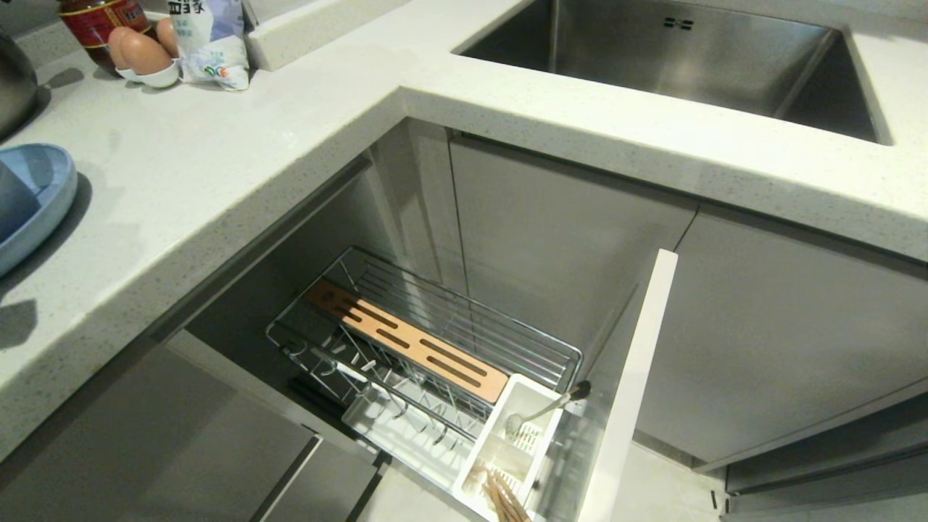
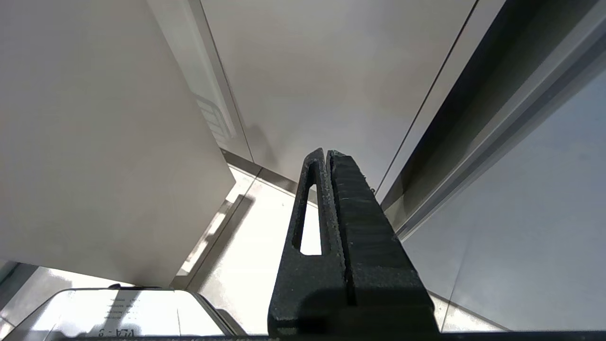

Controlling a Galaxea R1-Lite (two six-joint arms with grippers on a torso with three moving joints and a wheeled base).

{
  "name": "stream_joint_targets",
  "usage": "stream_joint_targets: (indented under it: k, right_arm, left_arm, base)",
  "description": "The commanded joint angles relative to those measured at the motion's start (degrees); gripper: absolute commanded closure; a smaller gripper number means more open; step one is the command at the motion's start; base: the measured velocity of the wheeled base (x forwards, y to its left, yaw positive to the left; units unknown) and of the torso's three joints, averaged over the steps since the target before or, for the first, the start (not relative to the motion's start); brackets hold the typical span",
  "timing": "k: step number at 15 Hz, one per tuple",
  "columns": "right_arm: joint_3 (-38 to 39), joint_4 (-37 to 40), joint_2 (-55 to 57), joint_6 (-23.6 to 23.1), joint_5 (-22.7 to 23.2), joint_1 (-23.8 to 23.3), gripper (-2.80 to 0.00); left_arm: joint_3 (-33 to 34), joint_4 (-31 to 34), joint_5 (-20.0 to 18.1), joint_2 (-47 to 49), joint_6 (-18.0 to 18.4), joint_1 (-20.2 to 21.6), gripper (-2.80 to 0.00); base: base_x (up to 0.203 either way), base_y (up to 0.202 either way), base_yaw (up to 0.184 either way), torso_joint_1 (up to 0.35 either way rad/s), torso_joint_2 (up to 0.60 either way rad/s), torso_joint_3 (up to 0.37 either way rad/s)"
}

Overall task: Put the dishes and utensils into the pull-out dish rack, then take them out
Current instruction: Take the spoon out of the cupboard

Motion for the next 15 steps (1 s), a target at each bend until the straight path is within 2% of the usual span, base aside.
stream_joint_targets:
  k: [1,6,15]
  right_arm:
    - [0.0,0.0,0.0,0.0,0.0,0.0,0.0]
    - [0.0,0.0,0.0,0.0,0.0,0.0,0.0]
    - [0.0,0.0,0.0,0.0,0.0,0.0,0.0]
  left_arm:
    - [1.9,0.2,-1.4,-0.7,-0.3,0.1,0.0]
    - [5.7,0.2,-2.1,-0.9,-1.0,1.0,0.0]
    - [6.4,1.1,-2.1,-0.4,-2.2,3.0,0.0]
  base:
    - [0.0,0.0,0.0,0.0,0.0,0.0]
    - [0.0,0.0,0.0,0.0,0.0,0.0]
    - [0.0,0.0,0.0,0.0,0.0,0.0]
